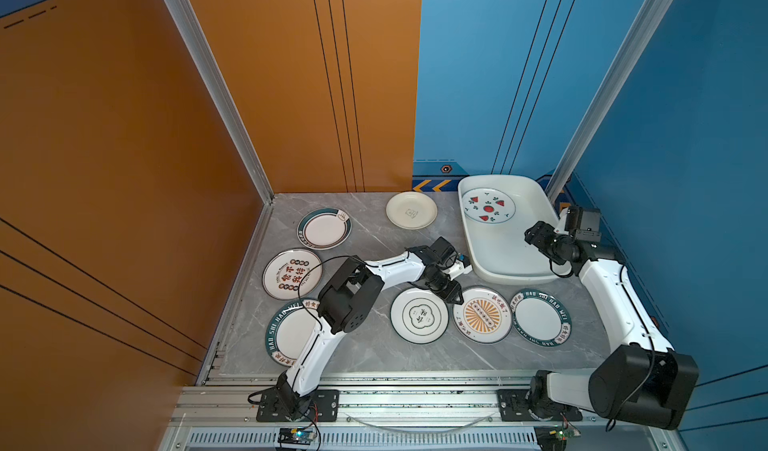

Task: Place the plates into the plastic bin on the countertop
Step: 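Grasp the orange sunburst plate edge with left gripper and tilt it up, then reach right gripper to the raised sunburst plate while left gripper holds it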

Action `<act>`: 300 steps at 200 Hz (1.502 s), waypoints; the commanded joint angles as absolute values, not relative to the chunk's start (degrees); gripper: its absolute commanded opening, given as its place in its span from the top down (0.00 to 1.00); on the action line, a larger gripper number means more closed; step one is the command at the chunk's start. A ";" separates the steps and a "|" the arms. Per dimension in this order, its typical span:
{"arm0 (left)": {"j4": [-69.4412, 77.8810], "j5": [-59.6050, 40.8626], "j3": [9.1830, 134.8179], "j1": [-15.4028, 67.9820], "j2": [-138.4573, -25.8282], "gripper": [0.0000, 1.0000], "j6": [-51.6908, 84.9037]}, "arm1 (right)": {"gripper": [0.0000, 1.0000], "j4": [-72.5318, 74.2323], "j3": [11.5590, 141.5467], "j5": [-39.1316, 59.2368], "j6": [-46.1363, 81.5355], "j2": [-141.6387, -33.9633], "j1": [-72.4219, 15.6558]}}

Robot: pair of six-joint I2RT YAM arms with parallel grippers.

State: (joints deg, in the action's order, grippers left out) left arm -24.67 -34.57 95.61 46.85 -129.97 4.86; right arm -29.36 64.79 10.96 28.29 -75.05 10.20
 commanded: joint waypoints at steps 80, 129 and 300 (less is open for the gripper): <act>-27.00 -34.89 97.61 46.86 -131.24 1.00 4.65 | 0.28 -29.29 63.09 13.02 27.25 -73.33 9.83; -26.98 -37.32 97.32 45.42 -128.43 1.00 4.74 | 0.28 -26.21 60.97 21.42 27.69 -72.73 9.45; -26.10 -47.30 92.43 34.13 -114.62 1.00 6.65 | 0.27 -9.53 42.89 37.53 26.93 -68.41 -1.03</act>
State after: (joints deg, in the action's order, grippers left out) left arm -26.17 -43.51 93.56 34.85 -117.78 6.02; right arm -13.67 45.43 36.69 28.47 -70.35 1.48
